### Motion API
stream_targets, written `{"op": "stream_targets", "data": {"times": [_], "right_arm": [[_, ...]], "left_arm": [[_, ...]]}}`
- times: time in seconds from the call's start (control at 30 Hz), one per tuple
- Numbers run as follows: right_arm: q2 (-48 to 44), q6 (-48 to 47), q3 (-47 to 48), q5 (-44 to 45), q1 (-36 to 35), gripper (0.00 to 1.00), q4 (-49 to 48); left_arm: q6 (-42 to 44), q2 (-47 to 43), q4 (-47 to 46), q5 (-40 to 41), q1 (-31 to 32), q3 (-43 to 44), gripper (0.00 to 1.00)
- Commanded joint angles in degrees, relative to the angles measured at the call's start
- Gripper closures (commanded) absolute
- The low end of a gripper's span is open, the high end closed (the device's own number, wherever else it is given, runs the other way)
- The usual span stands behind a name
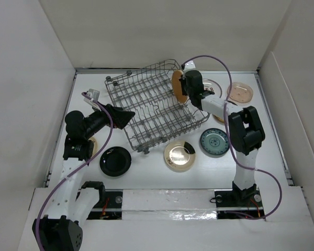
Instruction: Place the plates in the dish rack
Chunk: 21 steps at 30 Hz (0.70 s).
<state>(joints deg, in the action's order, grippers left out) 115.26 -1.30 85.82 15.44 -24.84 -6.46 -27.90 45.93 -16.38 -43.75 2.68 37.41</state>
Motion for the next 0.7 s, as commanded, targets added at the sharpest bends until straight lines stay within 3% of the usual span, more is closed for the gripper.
{"op": "stream_targets", "data": {"times": [0.0, 0.07, 0.1, 0.37, 0.6, 0.67], "right_arm": [[0.58, -1.16, 2.86, 3.45, -1.35, 0.88, -0.48], [-0.38, -0.11, 2.16, 3.81, -1.35, 0.79, -0.83], [-0.74, 0.42, 1.98, 3.46, -1.35, 0.69, -0.92], [-8.63, 5.59, -1.70, -0.84, 0.84, 0.39, -1.01], [-15.41, 12.63, -6.27, -6.65, 5.23, 0.37, -4.52], [-18.74, 18.14, -11.45, -8.05, 9.36, 0.42, -8.99]], "left_arm": [[0.83, -1.28, -1.81, -0.11, 0.31, 2.67, 0.01], [1.09, -0.85, -1.20, 0.41, 0.31, 2.76, 0.01], [1.09, -0.84, -1.11, 0.50, 0.31, 2.67, 0.01], [0.57, -1.54, -1.72, 0.33, 0.31, 2.58, 0.01], [0.48, -1.63, -1.63, 0.59, 0.31, 2.49, 0.01], [0.74, -1.46, -1.11, 0.85, 0.31, 2.76, 0.01]]}}
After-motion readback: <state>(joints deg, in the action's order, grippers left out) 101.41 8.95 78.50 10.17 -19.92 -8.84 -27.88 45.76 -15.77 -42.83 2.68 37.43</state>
